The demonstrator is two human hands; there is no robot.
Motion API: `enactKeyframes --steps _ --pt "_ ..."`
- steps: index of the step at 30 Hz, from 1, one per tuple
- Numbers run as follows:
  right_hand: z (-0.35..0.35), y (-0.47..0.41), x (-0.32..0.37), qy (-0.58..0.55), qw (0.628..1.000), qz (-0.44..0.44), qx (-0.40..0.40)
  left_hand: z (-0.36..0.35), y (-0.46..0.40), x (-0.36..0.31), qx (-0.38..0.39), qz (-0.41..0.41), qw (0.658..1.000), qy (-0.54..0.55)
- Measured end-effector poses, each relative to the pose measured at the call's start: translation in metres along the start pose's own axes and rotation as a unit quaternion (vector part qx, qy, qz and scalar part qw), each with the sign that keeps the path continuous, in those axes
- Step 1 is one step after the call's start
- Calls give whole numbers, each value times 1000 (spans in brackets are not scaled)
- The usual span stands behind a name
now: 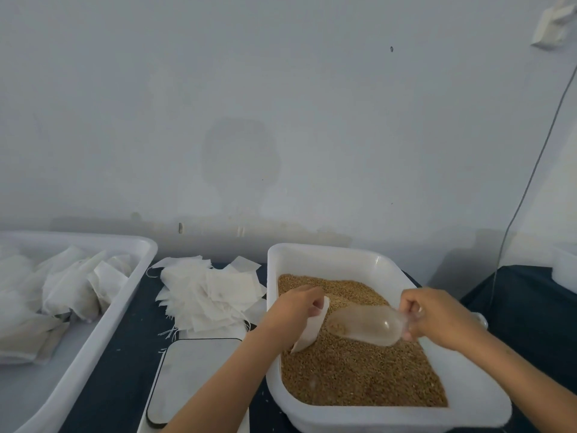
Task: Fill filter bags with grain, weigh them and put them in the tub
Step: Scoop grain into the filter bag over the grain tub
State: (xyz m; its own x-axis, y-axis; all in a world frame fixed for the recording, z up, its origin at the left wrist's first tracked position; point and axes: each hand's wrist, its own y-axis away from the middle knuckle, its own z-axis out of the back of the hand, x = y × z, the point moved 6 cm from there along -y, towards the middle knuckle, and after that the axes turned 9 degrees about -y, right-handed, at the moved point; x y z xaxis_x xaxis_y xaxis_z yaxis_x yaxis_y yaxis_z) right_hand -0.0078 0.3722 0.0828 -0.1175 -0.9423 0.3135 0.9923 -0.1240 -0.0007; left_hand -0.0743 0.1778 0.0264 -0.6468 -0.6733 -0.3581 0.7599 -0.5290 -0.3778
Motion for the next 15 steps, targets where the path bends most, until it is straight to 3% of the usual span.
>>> enactKeyframes --steps 6,15 --pt "26 -5 19 48 992 29 -113 3 0 -3 16 8 999 30" --pt "29 0 35 154 962 93 -204 8 1 -6 16 21 999 41"
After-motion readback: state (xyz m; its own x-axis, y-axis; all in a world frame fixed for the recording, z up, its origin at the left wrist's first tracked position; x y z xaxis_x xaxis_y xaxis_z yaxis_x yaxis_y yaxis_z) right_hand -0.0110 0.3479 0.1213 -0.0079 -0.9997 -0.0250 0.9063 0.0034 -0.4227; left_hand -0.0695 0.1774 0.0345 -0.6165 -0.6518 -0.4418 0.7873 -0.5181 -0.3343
